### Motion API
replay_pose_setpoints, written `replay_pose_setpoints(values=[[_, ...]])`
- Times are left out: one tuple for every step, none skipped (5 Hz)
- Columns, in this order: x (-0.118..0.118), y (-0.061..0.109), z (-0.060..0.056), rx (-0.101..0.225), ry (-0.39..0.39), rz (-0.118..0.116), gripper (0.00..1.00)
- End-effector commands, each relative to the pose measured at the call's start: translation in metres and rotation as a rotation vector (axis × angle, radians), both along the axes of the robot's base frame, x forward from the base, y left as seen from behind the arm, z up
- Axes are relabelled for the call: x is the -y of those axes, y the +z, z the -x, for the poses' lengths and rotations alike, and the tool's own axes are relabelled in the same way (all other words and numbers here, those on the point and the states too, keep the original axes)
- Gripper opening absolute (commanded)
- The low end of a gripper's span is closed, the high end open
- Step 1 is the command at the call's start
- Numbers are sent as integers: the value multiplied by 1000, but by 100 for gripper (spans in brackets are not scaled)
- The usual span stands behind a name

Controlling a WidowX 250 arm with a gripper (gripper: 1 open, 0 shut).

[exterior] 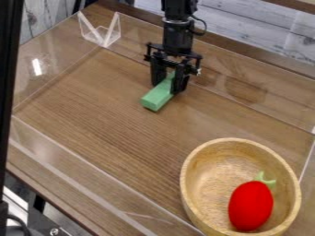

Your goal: Put the green stick in the brown bowl

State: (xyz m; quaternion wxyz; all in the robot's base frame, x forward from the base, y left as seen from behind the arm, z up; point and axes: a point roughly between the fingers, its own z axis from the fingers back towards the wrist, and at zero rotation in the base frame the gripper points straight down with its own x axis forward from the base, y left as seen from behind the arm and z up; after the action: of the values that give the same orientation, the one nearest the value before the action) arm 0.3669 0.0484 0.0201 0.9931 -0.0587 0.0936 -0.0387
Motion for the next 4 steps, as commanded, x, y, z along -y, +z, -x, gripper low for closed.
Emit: replay_pose_setpoints(values=[[21, 8, -15, 71, -139, 13, 0], [26, 10, -15, 68, -149, 11, 0], [31, 12, -15, 64, -159, 9, 0], [28, 13, -15, 61, -125, 6, 0]])
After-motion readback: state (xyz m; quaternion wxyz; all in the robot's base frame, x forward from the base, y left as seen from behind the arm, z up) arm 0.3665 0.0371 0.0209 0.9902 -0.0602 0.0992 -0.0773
